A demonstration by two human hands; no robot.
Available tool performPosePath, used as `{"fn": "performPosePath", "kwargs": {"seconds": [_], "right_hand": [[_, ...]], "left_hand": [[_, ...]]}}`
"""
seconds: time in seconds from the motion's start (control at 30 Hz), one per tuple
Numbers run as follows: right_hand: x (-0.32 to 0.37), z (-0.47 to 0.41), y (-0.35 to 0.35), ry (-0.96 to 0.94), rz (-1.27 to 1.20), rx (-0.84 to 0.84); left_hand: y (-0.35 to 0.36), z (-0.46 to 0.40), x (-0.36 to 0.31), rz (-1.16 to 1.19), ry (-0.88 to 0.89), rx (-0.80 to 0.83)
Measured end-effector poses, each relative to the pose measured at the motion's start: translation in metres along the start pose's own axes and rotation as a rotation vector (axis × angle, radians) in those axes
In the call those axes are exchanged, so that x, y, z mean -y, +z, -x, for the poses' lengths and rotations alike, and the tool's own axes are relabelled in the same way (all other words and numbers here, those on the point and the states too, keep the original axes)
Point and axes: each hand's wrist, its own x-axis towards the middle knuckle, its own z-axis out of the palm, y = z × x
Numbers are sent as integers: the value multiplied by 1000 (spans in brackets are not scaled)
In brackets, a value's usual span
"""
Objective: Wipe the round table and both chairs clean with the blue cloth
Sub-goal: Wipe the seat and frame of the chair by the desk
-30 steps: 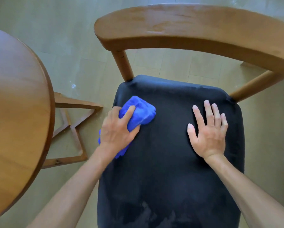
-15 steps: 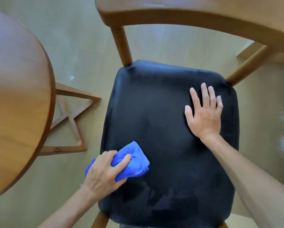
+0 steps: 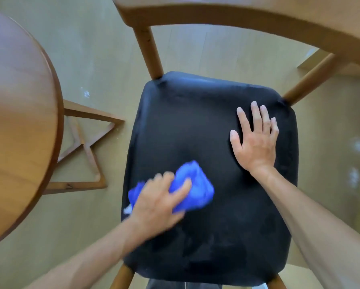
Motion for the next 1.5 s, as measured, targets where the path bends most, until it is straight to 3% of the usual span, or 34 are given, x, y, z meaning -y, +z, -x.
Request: {"fn": "performPosePath", "kwargs": {"seconds": [0.1, 0.23, 0.3, 0.4, 0.47, 0.7, 0.8, 1.1, 1.17, 1.27, 1.33, 1.4, 1.5], "right_hand": [[0, -4, -2, -4, -4, -12], [1, 0, 1, -12, 4, -41], [2, -3, 2, -7, 2, -49], [0, -4, 3, -10, -2, -55], [-2, -4, 3, -9, -2, -59], [0, -7, 4, -10, -2, -83], [0, -6, 5, -11, -1, -89], [-2, -2, 6, -17, 13, -97], [-1, -2, 7, -18, 13, -106], [0, -8, 6, -17, 13, -104], [0, -9, 7, -16, 13, -98], [-1, -7, 7, -13, 6, -94], [-3, -8, 6, -8, 1, -86]], "left_hand": [[-4, 41, -13, 22, 149, 121], [-14, -1, 10, -67, 227, 84], [-22, -40, 27, -86, 133, 13], [-35, -102, 53, -68, -147, -57], [-37, -109, 55, -19, -182, -16], [-12, -34, -12, 65, -41, 59], [-16, -27, -12, 87, 45, 118], [-16, -33, -12, -17, 74, 160], [-23, -56, 14, -12, 4, 52], [-39, -128, 81, -61, -352, -164], [-41, -165, 115, -76, -517, -151], [-33, -173, 118, -58, -526, -113], [-25, -136, 83, -32, -374, -126]]}}
